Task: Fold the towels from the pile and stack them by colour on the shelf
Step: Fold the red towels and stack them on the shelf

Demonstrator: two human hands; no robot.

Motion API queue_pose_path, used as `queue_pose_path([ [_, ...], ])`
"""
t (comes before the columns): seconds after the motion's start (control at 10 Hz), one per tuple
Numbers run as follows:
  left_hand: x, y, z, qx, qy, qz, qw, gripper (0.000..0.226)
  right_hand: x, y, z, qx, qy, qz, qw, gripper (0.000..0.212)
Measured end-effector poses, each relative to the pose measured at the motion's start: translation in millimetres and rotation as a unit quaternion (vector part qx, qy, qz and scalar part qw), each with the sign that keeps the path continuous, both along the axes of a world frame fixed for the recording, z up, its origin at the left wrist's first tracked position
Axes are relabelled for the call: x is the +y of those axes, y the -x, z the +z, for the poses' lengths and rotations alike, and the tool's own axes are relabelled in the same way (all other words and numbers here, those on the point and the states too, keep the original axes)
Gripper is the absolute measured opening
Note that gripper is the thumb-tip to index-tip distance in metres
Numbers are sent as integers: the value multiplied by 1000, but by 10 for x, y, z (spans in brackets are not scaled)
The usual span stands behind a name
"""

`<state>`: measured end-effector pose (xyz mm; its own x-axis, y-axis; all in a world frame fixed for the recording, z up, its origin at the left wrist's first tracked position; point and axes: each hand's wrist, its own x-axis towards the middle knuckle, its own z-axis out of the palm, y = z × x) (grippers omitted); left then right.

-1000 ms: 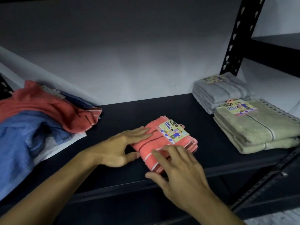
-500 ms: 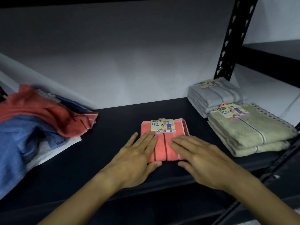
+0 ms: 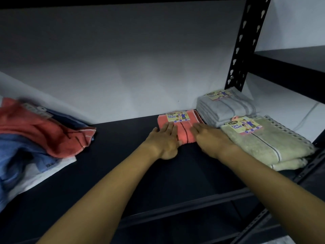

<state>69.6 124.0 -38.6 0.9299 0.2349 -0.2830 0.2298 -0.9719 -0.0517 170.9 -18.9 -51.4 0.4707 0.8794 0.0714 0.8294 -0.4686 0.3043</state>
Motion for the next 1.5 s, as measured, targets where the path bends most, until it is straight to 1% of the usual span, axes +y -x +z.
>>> queue_pose_path([
  [0.1,27,-167,-3,0,5,8,1000,68,74,-189,-11,-4,21,-12,1000,50],
  [0.3,25,-320,-15,-4,6,30,1000,68,170,-376,-57,-12,13,-14,1000,47],
  [0.6,-9,-267,-10,-15,31,33,999,68,141,-337,26,12,20,-18,1000,47],
  [0.9,14,-277,-57,-22,31,25,999,68,92,-249,108,39,38,-22,998,55],
  [1.0,29,-246,-54,-51,53,21,997,69,87,-218,187,65,36,-27,997,57],
  [1.1,100,-35,43,-135,67,16,988,67,132,-138,294,102,2,-19,995,66],
  [1.2,256,447,185,-234,55,61,969,58,321,99,422,147,-33,16,988,71],
  [1.3,534,1079,246,-302,-15,127,945,49,721,483,466,220,-83,71,969,73],
  [1.4,910,1684,326,-363,-122,135,914,34,1253,893,395,291,-126,132,939,63],
  [1.5,1276,2218,490,-343,-207,139,906,31,1782,1318,321,325,-175,191,909,43],
])
